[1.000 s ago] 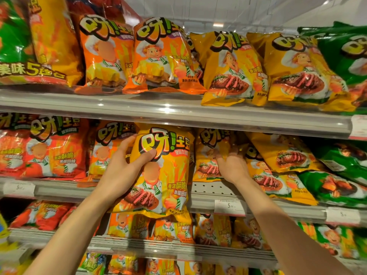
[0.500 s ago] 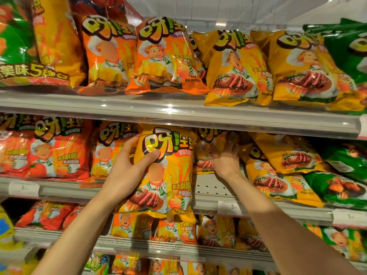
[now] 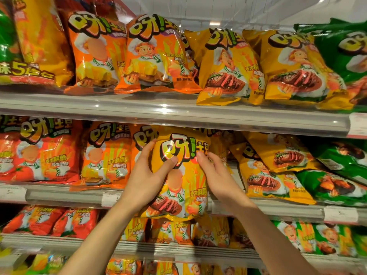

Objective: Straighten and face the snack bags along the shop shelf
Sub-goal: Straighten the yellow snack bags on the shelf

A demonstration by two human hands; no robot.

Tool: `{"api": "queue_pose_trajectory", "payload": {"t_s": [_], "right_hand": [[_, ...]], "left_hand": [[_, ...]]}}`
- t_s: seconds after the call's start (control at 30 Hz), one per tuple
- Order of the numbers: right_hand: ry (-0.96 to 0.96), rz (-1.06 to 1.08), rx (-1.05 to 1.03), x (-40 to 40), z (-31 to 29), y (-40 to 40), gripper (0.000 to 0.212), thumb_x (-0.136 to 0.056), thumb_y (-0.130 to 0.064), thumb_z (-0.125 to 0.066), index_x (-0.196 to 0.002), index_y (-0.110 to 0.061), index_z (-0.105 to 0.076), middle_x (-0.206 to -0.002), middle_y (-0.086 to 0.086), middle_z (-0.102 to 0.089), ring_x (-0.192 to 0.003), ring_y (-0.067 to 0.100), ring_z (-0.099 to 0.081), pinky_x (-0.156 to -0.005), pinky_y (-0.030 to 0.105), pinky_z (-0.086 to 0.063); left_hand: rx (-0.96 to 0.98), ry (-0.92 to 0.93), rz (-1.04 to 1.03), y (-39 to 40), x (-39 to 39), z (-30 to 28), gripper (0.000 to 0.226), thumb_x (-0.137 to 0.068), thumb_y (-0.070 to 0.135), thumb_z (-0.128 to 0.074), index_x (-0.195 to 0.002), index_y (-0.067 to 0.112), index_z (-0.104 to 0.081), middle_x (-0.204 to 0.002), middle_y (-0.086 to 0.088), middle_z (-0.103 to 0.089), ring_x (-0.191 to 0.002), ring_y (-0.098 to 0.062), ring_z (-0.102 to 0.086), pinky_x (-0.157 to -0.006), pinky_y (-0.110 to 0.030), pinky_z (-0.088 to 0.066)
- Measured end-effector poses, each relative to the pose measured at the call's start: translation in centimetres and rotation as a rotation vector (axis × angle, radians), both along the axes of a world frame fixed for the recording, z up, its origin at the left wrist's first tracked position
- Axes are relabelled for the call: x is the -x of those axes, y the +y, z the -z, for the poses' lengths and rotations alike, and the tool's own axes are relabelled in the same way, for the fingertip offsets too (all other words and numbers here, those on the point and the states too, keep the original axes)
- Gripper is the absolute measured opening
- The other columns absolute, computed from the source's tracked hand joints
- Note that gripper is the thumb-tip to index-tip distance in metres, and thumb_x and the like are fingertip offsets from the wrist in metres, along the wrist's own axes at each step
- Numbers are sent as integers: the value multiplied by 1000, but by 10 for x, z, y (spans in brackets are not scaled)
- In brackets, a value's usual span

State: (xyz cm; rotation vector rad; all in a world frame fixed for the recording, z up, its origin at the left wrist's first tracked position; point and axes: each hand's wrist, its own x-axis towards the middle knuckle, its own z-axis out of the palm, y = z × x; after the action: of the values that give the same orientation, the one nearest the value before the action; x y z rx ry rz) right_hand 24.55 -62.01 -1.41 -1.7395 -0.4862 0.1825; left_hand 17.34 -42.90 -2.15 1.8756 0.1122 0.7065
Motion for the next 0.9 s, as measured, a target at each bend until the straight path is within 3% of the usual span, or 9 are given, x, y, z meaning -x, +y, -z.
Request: {"api": "queue_pose_trajectory", "payload": {"t_s": [0.07,0.13,0.23,0.37,0.43,0.5,0.63,0.73,0.9], "right_hand": [[84,-14,-96,-3,7,2,73,-78,-72,-65,-139,-40,-40,-124,-17,-67,-106,-2,-67,-88,24,-56],[84,48,-142,-13,6,-3,74,-85,-56,-71,-145,-27,-37,-115,-11,-73,-104,9,-71,-89,33,-60],[11,215,-80,-34,-8,-13,91,-77,-66,-70,-149,-23,-36,-134,0,-62,-122,19,-61,-103,46,-50],[-215,444,81,-54,-14,-10,61,-96,-44,-59,-144,-15,-36,-127,9,-56,-117,29,-53,-94,33,-40],[-272,503,248,-57,-7,-6,64,-101,-41,-51,-149,-4,-30,-141,20,-47,-131,36,-45,-104,36,-38],[-346,533,368,-53,1,-7,75,-103,-48,-42,-155,0,-16,-157,23,-26,-147,36,-23,-120,43,-24],[-672,461,495,-32,18,-10,81,-97,-70,-29,-157,-19,-9,-163,5,-2,-152,23,1,-124,44,-2],[-790,407,671,-23,35,-6,84,-94,-74,-29,-158,-19,-18,-163,13,-13,-153,31,-5,-125,50,-3],[-743,496,760,-31,37,1,78,-94,-72,-32,-151,-18,-33,-150,16,-37,-145,37,-27,-121,55,-14]], "left_hand": [[-38,-3,9,-8,-5,1,85,-78,74,-65,-150,38,-36,-136,40,-47,-127,15,-45,-101,-14,-41],[-100,10,20,-8,-5,2,84,-80,79,-57,-151,41,-34,-138,44,-41,-127,22,-38,-107,-17,-38],[-371,-44,-164,1,-4,3,69,-90,69,-48,-146,29,-47,-139,9,-52,-130,-9,-45,-107,-33,-38],[-659,-87,-369,10,-8,8,57,-91,50,-55,-134,13,-61,-136,-16,-50,-130,-33,-41,-105,-50,-40],[-755,-44,-376,10,-10,17,54,-90,43,-63,-134,12,-61,-144,-22,-44,-136,-40,-36,-107,-58,-37],[-824,-26,-361,11,-12,26,57,-90,41,-64,-139,12,-57,-149,-23,-40,-142,-42,-31,-110,-61,-34],[-849,-4,-353,13,-15,32,63,-91,46,-57,-146,16,-49,-155,-21,-35,-147,-40,-23,-115,-57,-28],[-854,-1,-355,13,-17,36,62,-94,42,-61,-149,17,-46,-157,-20,-32,-149,-38,-21,-117,-56,-25],[-833,-12,-340,12,-17,38,63,-94,42,-60,-150,17,-44,-158,-19,-31,-150,-37,-20,-117,-56,-26]]}}
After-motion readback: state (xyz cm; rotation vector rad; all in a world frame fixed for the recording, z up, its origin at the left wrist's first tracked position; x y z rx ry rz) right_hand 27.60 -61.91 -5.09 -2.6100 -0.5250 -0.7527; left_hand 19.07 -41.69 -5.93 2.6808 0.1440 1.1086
